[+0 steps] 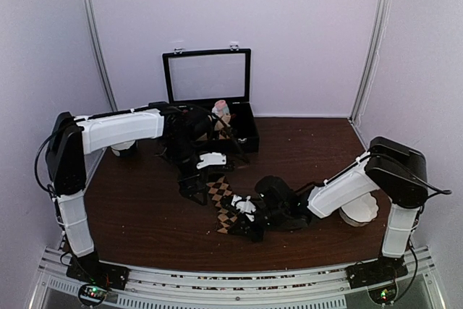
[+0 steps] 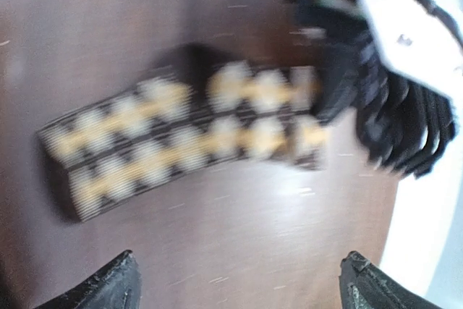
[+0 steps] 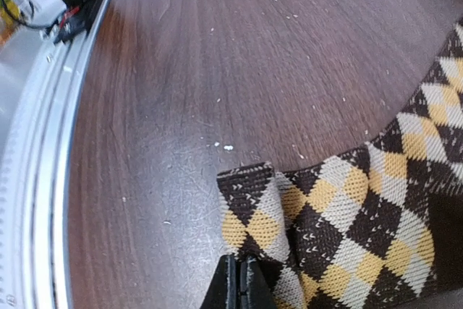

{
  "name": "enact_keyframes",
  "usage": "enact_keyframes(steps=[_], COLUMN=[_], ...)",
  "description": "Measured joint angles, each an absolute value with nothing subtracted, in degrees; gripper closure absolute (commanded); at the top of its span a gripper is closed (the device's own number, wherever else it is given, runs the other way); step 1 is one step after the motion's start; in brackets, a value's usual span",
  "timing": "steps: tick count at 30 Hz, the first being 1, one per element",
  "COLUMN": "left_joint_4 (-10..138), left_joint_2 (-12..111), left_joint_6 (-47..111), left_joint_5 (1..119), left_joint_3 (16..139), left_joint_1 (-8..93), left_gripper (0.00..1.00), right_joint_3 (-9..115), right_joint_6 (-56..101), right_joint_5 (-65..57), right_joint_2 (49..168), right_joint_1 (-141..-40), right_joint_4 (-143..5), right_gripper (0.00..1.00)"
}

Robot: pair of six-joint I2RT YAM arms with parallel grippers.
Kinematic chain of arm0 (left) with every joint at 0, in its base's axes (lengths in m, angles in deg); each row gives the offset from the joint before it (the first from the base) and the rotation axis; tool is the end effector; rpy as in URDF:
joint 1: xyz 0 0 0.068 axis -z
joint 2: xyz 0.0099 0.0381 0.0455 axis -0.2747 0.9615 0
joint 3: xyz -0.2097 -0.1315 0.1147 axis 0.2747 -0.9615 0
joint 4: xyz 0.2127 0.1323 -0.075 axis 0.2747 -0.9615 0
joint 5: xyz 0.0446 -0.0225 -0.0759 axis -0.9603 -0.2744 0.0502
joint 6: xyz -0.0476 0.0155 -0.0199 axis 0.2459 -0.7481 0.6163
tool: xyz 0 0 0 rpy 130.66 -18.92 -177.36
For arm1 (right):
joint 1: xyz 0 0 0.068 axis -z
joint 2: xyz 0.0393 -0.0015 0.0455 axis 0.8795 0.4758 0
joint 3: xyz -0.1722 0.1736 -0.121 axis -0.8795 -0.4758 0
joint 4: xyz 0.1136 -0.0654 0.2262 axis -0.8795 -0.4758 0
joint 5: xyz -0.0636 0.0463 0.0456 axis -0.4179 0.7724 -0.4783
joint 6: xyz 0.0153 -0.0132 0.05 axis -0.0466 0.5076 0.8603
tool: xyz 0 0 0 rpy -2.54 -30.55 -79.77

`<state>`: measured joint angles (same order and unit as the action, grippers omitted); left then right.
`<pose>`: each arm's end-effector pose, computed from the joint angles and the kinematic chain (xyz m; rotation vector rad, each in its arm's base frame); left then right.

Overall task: Roll the socks
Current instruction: Roll the sock at the center of the board.

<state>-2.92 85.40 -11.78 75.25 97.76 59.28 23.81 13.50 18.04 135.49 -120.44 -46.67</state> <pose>0.2658 -0.2702 0.2321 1.8716 2.3474 -0.6340 0.1672 0.3104 0.1099 -1.4670 1.8982 1.0821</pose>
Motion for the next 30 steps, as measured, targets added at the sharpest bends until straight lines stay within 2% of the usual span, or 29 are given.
enact_keyframes(steps=[6,10,13,19,24,30], left_joint_4=[7.1,9.7,12.4,16.8,20.7,21.1], left_joint_2=[80.0,80.2,78.3,73.7,69.7,78.7], left_joint_6=[-6.6,-6.8,-8.5,-11.6,-15.6,-19.9], left_joint_5=[61.0,60.6,60.4,64.7,72.2,76.6], left_joint_3=[90.2,86.2,80.5,75.3,73.4,76.7], left_joint_1=[57.0,52.6,53.5,63.1,63.6,67.1], left_gripper=[0.02,0.02,0.02,0.02,0.02,0.06], right_joint_3=[23.8,23.7,23.5,24.6,24.6,25.8], right_joint_6=[26.0,35.5,43.5,54.7,60.3,66.2], right_joint_5=[25.8,31.2,35.0,40.6,41.3,43.3], right_joint_2=[137.8,140.0,141.9,144.5,144.9,146.3], right_joint_1=[-117.6,-115.6,-113.8,-111.1,-109.5,-108.5], right_joint_4=[-43.7,-39.3,-35.7,-33.1,-32.8,-32.4], right_gripper=[1.0,1.0,1.0,1.0,1.0,1.0])
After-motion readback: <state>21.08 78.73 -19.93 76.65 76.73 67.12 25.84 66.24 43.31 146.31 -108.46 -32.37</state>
